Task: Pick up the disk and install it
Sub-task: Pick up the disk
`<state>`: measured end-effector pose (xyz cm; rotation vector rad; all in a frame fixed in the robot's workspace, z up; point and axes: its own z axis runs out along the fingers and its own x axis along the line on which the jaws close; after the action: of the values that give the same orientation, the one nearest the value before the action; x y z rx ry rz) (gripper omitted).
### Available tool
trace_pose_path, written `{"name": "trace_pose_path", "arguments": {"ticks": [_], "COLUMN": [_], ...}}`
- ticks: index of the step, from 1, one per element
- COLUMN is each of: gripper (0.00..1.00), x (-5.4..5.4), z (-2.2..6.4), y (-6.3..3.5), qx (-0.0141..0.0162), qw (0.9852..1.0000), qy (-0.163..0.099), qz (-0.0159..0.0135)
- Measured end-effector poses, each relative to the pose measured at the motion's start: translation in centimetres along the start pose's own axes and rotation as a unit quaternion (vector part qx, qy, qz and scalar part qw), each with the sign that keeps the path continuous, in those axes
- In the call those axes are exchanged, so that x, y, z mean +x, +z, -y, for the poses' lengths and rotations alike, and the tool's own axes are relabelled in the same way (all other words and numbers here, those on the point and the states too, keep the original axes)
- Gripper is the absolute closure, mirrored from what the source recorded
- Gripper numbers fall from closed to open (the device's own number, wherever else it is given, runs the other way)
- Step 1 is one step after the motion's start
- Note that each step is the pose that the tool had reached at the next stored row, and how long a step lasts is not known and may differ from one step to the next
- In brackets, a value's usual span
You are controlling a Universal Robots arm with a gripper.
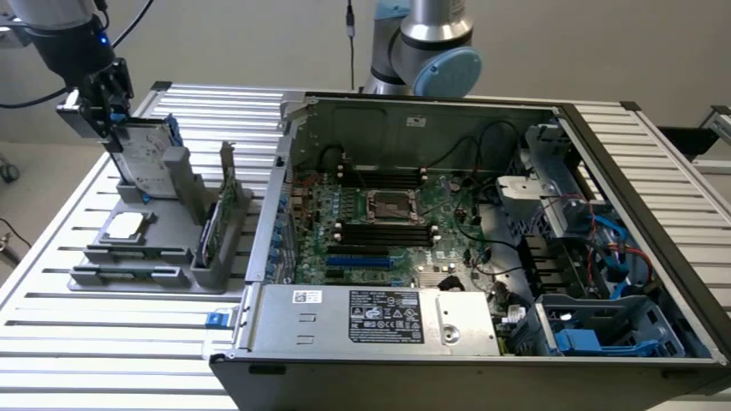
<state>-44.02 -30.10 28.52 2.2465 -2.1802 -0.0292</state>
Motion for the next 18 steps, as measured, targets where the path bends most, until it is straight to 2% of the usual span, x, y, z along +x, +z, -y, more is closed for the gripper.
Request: {"name": "trace_pose_path", "arguments": {"ticks": [3,4,11,18], "gripper": [0.46,0.53,0.53,0.53], "x": [0.0,0.0,0.01,0.0], "z": [0.01,0.01,0.01,0.01], "y": [0.01,0.01,0.05,0.08], "qx": [0.0,0.0,-0.0001,-0.0001], "qw": [1.0,1.0,1.0,1.0], "qy": [0.0,0.0,0.0,0.0], "qz": [0.0,0.0,-0.0007,-0.0033]}}
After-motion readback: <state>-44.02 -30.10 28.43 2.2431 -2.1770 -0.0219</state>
